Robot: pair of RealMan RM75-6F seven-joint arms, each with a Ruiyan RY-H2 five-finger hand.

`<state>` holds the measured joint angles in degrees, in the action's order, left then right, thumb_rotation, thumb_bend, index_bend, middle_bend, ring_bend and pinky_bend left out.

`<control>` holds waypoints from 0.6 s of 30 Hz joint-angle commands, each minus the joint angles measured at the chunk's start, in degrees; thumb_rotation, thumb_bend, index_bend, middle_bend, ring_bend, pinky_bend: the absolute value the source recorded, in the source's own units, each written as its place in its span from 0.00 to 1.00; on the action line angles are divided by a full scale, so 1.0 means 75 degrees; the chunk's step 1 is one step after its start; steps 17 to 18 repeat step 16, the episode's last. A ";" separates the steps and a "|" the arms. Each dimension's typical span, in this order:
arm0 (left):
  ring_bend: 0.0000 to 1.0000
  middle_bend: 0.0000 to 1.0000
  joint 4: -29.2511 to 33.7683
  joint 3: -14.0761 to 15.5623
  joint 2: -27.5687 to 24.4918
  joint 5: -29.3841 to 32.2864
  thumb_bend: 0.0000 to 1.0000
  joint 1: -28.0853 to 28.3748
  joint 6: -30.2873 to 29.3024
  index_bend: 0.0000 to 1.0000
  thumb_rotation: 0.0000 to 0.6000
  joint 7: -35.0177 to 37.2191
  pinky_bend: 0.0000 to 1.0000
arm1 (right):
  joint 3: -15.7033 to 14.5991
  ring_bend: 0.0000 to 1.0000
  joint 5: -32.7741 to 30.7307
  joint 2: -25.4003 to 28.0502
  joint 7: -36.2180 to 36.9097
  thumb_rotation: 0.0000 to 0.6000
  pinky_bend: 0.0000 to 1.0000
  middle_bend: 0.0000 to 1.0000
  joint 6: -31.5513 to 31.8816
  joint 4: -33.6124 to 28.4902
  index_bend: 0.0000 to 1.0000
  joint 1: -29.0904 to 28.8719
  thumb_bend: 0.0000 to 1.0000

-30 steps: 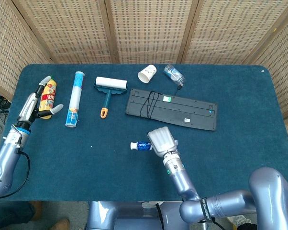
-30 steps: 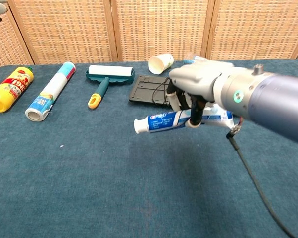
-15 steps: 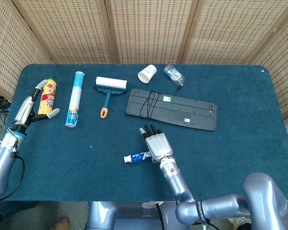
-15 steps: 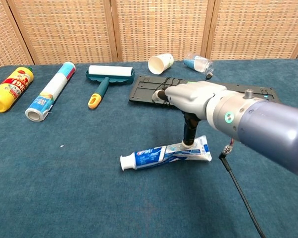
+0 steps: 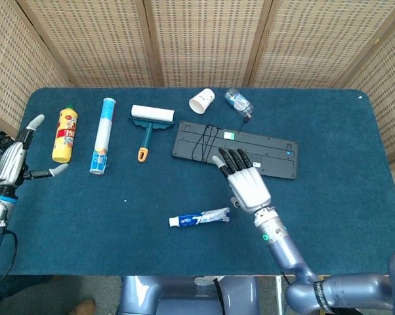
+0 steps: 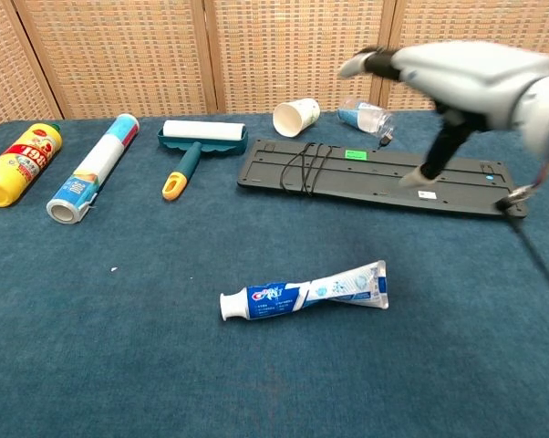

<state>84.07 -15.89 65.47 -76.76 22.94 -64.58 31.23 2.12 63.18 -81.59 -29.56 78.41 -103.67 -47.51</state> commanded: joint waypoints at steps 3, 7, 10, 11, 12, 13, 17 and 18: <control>0.00 0.00 0.0479 0.0548 -0.0194 -0.0242 0.00 -0.0709 -0.0884 0.00 0.86 -0.1129 0.00 | -0.1072 0.00 0.2484 0.1179 0.2664 1.00 0.00 0.06 0.0903 0.1939 0.03 0.1351 0.00; 0.00 0.00 0.0731 0.0864 -0.0250 -0.0328 0.00 -0.1186 -0.1453 0.00 0.89 -0.1585 0.00 | -0.1362 0.00 0.2837 0.1251 0.3310 1.00 0.00 0.02 0.1397 0.2987 0.01 0.2025 0.00; 0.00 0.00 0.0821 0.1114 -0.0244 -0.0453 0.00 -0.1527 -0.1854 0.00 0.92 -0.1820 0.00 | -0.1471 0.00 0.2802 0.1283 0.3596 1.00 0.00 0.00 0.1569 0.3358 0.00 0.2536 0.00; 0.00 0.00 0.0819 0.1164 -0.0236 -0.0483 0.00 -0.1590 -0.1928 0.00 0.93 -0.1865 0.00 | -0.1510 0.00 0.2763 0.1306 0.3610 1.00 0.00 0.00 0.1573 0.3393 0.00 0.2657 0.00; 0.00 0.00 0.0812 0.1229 -0.0225 -0.0509 0.00 -0.1674 -0.2015 0.00 0.93 -0.1913 0.00 | -0.1552 0.00 0.2717 0.1336 0.3623 1.00 0.00 0.00 0.1584 0.3406 0.00 0.2788 0.00; 0.00 0.00 0.0795 0.1299 -0.0203 -0.0540 0.00 -0.1770 -0.2119 0.00 0.93 -0.1952 0.00 | -0.1596 0.00 0.2676 0.1363 0.3647 1.00 0.00 0.00 0.1632 0.3422 0.00 0.2940 0.00; 0.00 0.00 0.0708 0.1466 -0.0139 -0.0645 0.00 -0.1969 -0.2331 0.00 0.94 -0.2016 0.00 | -0.1652 0.00 0.2660 0.1379 0.3735 1.00 0.00 0.00 0.1777 0.3494 0.00 0.3251 0.00; 0.00 0.00 0.0708 0.1466 -0.0139 -0.0645 0.00 -0.1969 -0.2331 0.00 0.94 -0.2016 0.00 | -0.1652 0.00 0.2660 0.1379 0.3735 1.00 0.00 0.00 0.1777 0.3494 0.00 0.3251 0.00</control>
